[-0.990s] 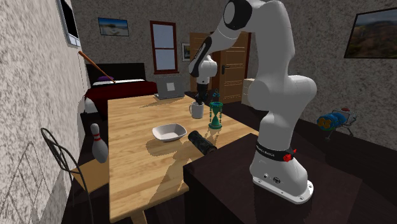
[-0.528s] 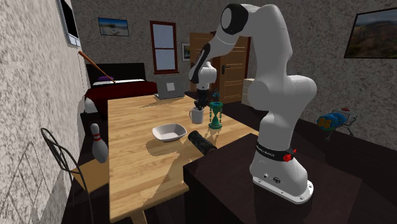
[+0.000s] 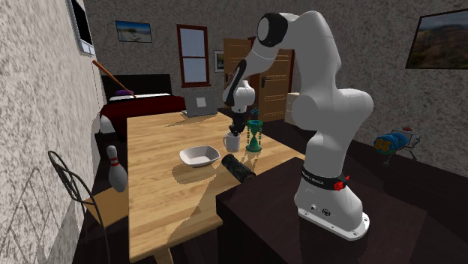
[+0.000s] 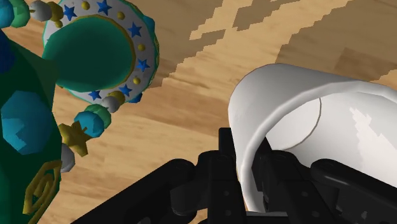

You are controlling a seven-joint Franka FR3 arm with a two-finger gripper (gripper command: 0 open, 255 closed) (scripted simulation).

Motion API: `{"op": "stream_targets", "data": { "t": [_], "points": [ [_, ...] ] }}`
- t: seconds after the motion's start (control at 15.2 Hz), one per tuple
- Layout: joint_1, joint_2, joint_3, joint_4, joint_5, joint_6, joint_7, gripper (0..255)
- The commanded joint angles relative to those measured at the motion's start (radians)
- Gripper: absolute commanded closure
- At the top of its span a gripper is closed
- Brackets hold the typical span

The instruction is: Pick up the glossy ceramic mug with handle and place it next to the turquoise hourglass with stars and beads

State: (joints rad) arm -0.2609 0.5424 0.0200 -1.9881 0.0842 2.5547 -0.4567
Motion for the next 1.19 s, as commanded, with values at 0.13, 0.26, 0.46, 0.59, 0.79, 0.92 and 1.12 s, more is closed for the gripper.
{"op": "stream_targets", "data": {
  "t": [0.13, 0.26, 0.46, 0.59, 0.79, 0.92, 1.12],
  "points": [
    [0.0, 0.041, 0.002, 0.005, 0.002, 0.037, -0.002, 255],
    [0.0, 0.041, 0.002, 0.005, 0.002, 0.036, -0.002, 255],
    [0.0, 0.041, 0.002, 0.005, 0.002, 0.036, -0.002, 255],
    [0.0, 0.041, 0.002, 0.005, 0.002, 0.036, -0.002, 255],
    [0.0, 0.041, 0.002, 0.005, 0.002, 0.036, -0.002, 0],
    [0.0, 0.041, 0.002, 0.005, 0.002, 0.036, -0.002, 0],
    [-0.001, -0.017, 0.0, -0.007, 0.0, -0.009, -0.001, 0]
  ]
}}
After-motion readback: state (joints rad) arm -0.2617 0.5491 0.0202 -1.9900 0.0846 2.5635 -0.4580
